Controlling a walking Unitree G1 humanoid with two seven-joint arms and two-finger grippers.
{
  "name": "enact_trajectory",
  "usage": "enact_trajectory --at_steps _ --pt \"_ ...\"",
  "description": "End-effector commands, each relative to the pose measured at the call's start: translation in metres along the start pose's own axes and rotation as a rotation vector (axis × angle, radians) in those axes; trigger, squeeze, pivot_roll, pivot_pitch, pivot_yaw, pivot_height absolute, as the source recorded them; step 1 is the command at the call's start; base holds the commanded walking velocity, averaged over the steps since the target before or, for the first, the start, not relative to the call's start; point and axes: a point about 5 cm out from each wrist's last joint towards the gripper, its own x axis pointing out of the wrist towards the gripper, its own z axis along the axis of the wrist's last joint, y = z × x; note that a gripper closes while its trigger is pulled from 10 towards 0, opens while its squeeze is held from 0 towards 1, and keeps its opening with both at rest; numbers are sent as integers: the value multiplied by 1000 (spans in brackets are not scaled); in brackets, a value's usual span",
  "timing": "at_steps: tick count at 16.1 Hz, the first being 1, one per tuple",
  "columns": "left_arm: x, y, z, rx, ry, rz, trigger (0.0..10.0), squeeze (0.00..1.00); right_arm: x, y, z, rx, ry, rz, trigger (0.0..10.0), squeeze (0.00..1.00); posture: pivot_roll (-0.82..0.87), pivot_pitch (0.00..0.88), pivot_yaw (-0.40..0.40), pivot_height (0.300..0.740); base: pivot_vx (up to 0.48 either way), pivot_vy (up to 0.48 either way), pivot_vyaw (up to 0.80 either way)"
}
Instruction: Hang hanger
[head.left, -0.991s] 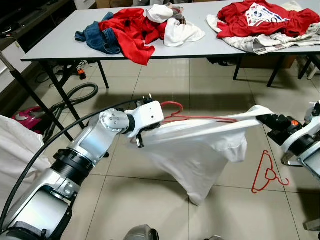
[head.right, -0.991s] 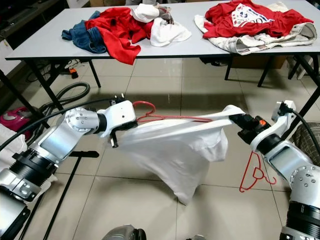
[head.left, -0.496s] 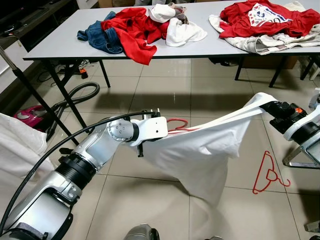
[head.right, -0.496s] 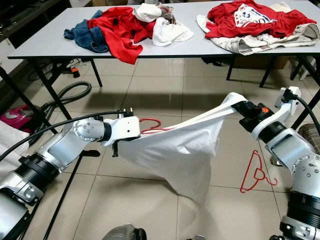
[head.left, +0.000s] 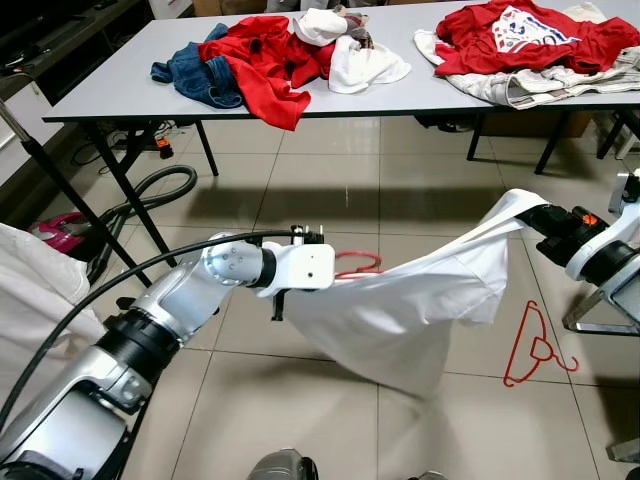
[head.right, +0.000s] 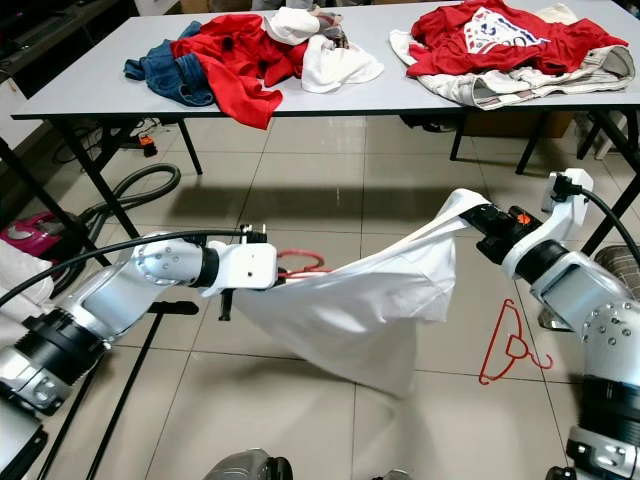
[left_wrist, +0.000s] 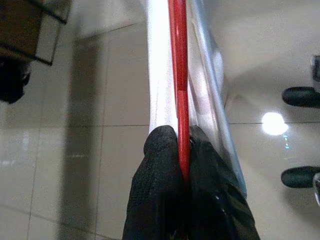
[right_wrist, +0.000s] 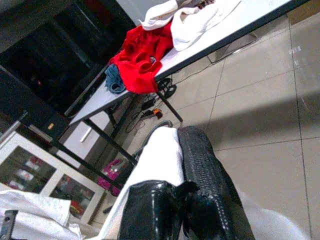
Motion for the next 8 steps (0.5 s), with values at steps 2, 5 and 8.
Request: enact_trajectory --at_steps 2,5,8 --pt "0 -8 4 34 -25 -61 10000 0 5 5 8 -40 -15 24 0 0 0 29 97 740 0 0 0" --pt "2 -16 16 114 -70 -157 10000 0 15 10 7 -55 14 57 0 0 1 20 95 740 0 0 0" --pt "3 -15 25 148 -114 -165 10000 0 24 9 -9 -139 145 74 0 0 0 14 96 740 0 0 0"
